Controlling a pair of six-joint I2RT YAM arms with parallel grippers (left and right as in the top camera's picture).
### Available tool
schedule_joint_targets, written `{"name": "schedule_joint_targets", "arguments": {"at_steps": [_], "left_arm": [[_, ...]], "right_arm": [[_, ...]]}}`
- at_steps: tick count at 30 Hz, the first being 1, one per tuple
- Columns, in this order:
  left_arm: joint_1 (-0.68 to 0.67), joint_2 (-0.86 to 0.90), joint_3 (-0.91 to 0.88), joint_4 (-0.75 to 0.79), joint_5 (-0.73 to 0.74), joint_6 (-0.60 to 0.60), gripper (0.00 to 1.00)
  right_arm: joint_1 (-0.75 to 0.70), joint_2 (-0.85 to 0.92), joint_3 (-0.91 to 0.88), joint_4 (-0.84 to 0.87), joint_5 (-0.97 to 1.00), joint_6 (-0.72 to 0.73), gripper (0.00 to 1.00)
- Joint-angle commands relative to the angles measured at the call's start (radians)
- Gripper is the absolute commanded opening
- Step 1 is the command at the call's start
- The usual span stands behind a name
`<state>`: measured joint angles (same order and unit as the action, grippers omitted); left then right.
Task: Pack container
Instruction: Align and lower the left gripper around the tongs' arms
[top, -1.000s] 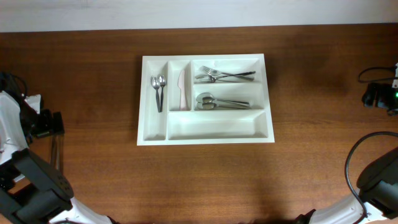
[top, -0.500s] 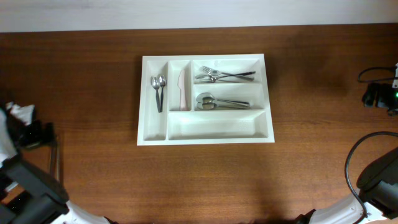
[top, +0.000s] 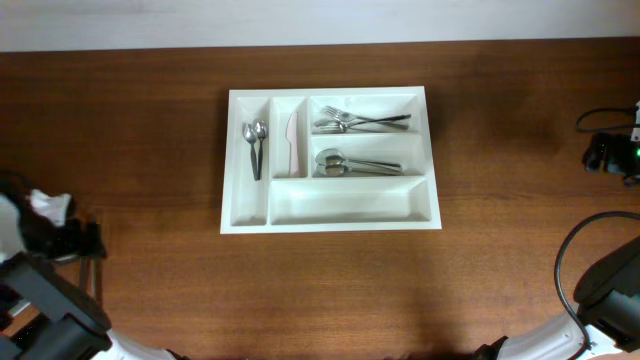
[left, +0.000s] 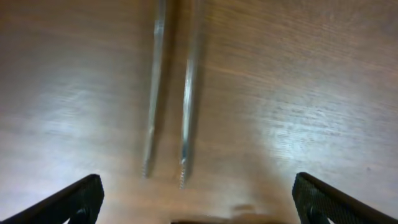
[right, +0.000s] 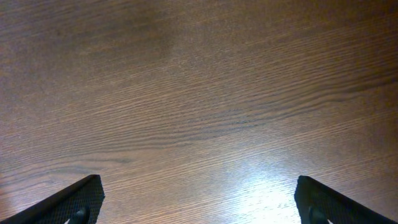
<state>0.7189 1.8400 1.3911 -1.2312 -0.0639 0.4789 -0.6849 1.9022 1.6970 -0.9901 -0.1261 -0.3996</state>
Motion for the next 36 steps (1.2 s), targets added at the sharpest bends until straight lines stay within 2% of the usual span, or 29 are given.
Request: {"name": "schedule_joint_targets", "arguments": {"at_steps": [1,6,11,16,22,29,36], "left_arm": [[-0.012,-0.019,-0.068,0.055,-0.058,0.009,0.99],[-0.008,-0.019,-0.100,0.144,-0.113,0.017,0.99],[-0.008,-0.019,-0.100,0.205,-0.110,0.121,0.99],[-0.008,-0.019,-0.101,0.214,-0.005,0.206,0.99],[-0.008,-0.019,-0.111,0.238,-0.004,0.255,0.99],[-0.008,-0.017,-0.163,0.286,-0.009,0.248,0.99],[-0.008,-0.017,-0.198,0.333,-0.032,0.140,0.99]], "right_arm": [[-0.002,0.008,-0.005,0.001,-0.013,0.000,0.99],[-0.002,0.008,-0.005,0.001,-0.013,0.000,0.99],[-0.002,0.008,-0.005,0.001,-0.013,0.000,0.99],[-0.002,0.008,-0.005,0.001,-0.013,0.000,0.99],[-0.002,0.008,-0.005,0.001,-0.013,0.000,0.99],[-0.002,0.008,-0.005,0.001,-0.013,0.000,0.99],[-0.002,0.008,-0.005,0.001,-0.013,0.000,0.99]]}}
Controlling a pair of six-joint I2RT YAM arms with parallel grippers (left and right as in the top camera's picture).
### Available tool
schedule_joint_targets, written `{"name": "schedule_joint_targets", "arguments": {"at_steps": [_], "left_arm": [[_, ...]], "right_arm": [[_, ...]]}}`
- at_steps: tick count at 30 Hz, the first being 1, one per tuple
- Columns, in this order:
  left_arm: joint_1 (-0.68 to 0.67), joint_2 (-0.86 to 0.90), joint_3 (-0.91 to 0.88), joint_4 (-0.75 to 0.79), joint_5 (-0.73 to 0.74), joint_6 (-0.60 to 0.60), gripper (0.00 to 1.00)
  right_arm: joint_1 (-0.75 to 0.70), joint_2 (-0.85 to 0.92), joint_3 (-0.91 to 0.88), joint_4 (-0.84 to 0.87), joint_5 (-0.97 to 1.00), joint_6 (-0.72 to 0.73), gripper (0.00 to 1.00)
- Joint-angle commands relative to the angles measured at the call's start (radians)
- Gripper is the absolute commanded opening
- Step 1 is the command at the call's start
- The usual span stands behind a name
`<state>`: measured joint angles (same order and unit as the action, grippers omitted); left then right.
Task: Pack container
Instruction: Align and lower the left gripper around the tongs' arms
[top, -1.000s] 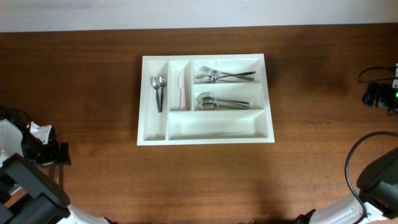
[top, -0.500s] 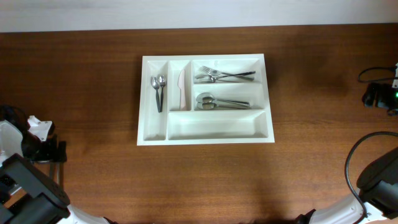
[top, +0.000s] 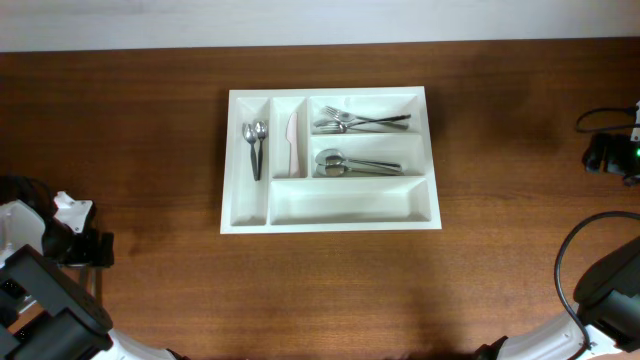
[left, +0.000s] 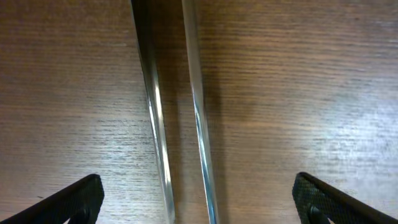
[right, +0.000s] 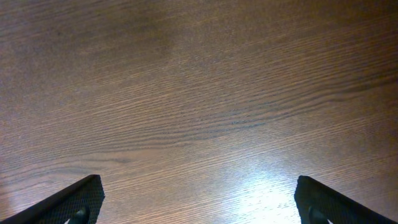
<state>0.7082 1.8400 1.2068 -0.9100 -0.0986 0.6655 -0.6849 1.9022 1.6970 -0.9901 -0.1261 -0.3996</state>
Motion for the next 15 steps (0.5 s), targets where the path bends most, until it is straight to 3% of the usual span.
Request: {"name": "schedule_joint_targets", "arguments": {"at_steps": [1,15], "left_arm": [[0.003,-0.017,-0.017,0.013,0.006,-0.048,0.99],[0.003,-0.015,-0.103,0.072,0.032,-0.048,0.99]], "right_arm": [[-0.002,0.008,-0.005,0.001,-0.013,0.000,0.99],[-0.002,0.008,-0.005,0.001,-0.013,0.000,0.99]]}}
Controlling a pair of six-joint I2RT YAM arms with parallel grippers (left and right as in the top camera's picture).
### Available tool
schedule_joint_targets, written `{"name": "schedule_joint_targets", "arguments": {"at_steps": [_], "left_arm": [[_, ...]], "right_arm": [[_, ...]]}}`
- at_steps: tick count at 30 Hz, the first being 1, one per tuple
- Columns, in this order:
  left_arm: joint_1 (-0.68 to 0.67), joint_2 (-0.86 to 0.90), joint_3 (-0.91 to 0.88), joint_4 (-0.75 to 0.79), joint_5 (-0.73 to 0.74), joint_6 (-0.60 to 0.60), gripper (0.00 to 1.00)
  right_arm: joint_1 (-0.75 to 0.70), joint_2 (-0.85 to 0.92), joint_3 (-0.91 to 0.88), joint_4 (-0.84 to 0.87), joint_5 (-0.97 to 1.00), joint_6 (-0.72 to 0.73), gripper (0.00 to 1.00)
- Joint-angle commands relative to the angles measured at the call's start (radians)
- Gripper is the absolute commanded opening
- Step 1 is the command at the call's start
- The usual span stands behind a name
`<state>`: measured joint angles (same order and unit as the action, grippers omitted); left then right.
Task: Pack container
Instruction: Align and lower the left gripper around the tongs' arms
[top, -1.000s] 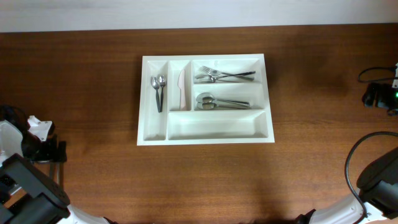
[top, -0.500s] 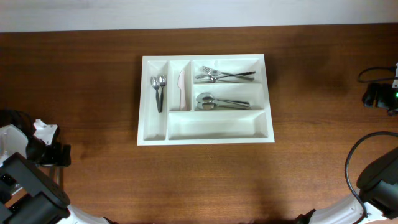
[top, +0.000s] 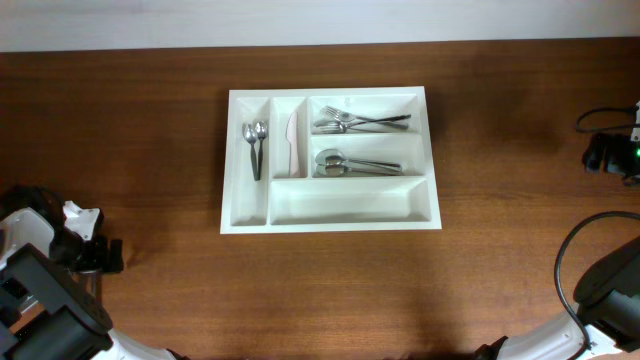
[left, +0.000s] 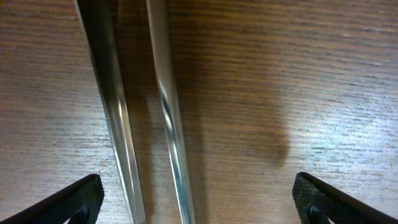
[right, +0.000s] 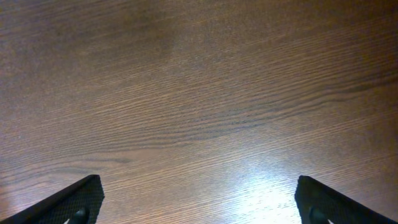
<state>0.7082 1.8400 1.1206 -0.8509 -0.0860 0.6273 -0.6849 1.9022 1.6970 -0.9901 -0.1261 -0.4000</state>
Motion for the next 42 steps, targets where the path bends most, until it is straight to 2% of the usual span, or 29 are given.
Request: {"name": "schedule_joint_targets", "arguments": {"at_steps": [1,21,42], "left_arm": [[0.003,-0.015,-0.019,0.017,0.019,-0.010,0.99],[0.069,-0.015,-0.024,0.050,0.072,-0.040,0.99],[0.069,0.042,-0.024,0.050,0.072,-0.029,0.99]], "right_arm": [[-0.002,0.008,-0.005,0.001,-0.013,0.000,0.99],[-0.002,0.008,-0.005,0.001,-0.013,0.000,0.99],[-0.002,0.008,-0.005,0.001,-0.013,0.000,0.99]]}}
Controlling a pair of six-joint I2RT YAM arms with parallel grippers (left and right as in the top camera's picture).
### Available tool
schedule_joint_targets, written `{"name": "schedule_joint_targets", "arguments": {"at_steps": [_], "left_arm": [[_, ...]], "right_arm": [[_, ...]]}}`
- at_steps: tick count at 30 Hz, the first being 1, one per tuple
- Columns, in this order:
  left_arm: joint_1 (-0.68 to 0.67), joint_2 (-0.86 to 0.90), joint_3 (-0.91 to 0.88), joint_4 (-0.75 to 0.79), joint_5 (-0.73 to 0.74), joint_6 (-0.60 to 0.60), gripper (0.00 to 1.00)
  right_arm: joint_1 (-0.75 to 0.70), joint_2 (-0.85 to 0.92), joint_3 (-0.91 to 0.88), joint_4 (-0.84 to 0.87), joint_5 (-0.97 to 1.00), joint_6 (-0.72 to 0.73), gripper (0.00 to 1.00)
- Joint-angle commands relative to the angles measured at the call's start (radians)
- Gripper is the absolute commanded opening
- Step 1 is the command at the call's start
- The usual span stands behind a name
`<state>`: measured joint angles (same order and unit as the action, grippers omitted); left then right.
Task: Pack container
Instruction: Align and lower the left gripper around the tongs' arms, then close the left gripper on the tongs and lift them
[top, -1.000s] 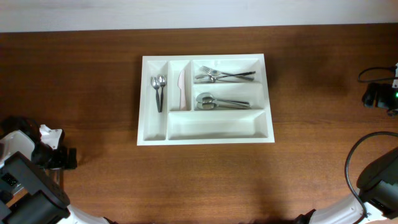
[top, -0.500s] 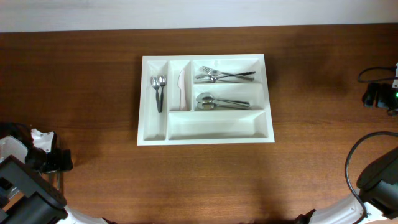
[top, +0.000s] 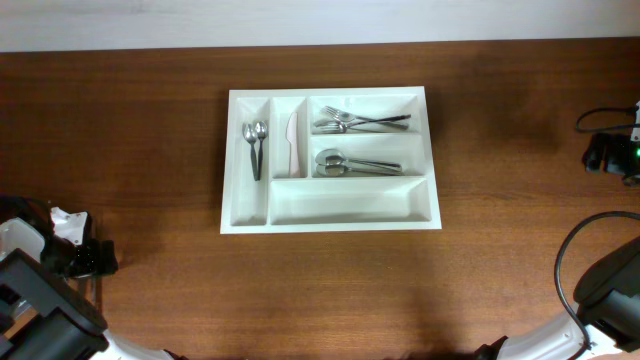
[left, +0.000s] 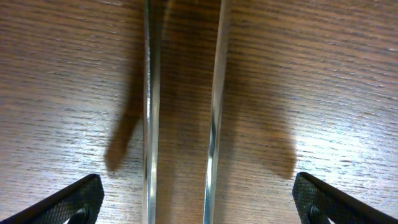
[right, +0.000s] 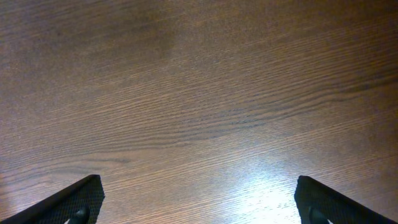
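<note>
A white cutlery tray (top: 228, 160) lies mid-table. It holds two small spoons (top: 255, 145), a pale knife (top: 292, 145), forks (top: 360, 121) and larger spoons (top: 350, 163); its long front compartment (top: 350, 200) is bare. Two shiny metal utensil handles (left: 149, 112) (left: 214, 112) lie side by side on the wood. My left gripper (left: 196, 186) hangs open just above them, both handles between its fingers; it also shows at the near left in the overhead view (top: 85, 258). My right gripper (right: 198, 186) is open over bare wood.
The brown wooden table (top: 500, 150) extends to the right of the tray. A black device with a cable (top: 610, 150) sits at the right edge. The right arm's base and cable (top: 600, 280) occupy the near right corner.
In the left wrist view the two handles were slanted and off to the left; now they run straight and lie centred between the open fingers. The right gripper has not moved.
First the left gripper was open with the ends of two utensils ahead of it. Later it was nearer the table's front edge, the handles filling more of its view, slanted left. Now they lie centred between its fingers. Tray and right arm stayed unchanged.
</note>
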<state>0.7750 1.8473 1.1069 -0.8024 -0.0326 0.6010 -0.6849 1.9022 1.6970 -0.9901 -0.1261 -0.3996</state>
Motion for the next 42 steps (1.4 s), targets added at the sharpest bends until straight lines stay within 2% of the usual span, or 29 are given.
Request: {"name": "schedule_joint_targets", "arguments": {"at_steps": [1,13,15,17,20,28,33,38,42], "left_arm": [[0.002,0.040,-0.011,0.001,0.019,-0.002,0.99],[0.002,0.049,-0.011,0.003,0.019,-0.002,0.98],[0.002,0.049,-0.011,0.004,0.018,-0.002,0.91],[0.002,0.049,-0.011,0.006,0.018,-0.002,0.75],[0.002,0.049,-0.010,0.012,0.018,-0.002,0.64],[0.002,0.049,-0.010,0.014,0.018,-0.003,0.18],[0.000,0.048,-0.008,0.010,0.019,-0.015,0.03],[-0.033,0.048,0.035,-0.026,0.019,-0.015,0.02],[-0.096,0.048,0.135,-0.084,0.019,-0.014,0.02]], "right_arm": [[-0.002,0.008,-0.005,0.001,-0.013,0.000,0.99],[-0.002,0.008,-0.005,0.001,-0.013,0.000,0.99],[-0.002,0.008,-0.005,0.001,-0.013,0.000,0.99],[-0.002,0.008,-0.005,0.001,-0.013,0.000,0.99],[-0.002,0.008,-0.005,0.001,-0.013,0.000,0.99],[-0.002,0.008,-0.005,0.001,-0.013,0.000,0.99],[-0.002,0.008,-0.005,0.001,-0.013,0.000,0.99],[-0.002,0.008,-0.005,0.000,-0.013,0.000,0.99],[-0.002,0.008,-0.005,0.001,-0.013,0.000,0.99]]}}
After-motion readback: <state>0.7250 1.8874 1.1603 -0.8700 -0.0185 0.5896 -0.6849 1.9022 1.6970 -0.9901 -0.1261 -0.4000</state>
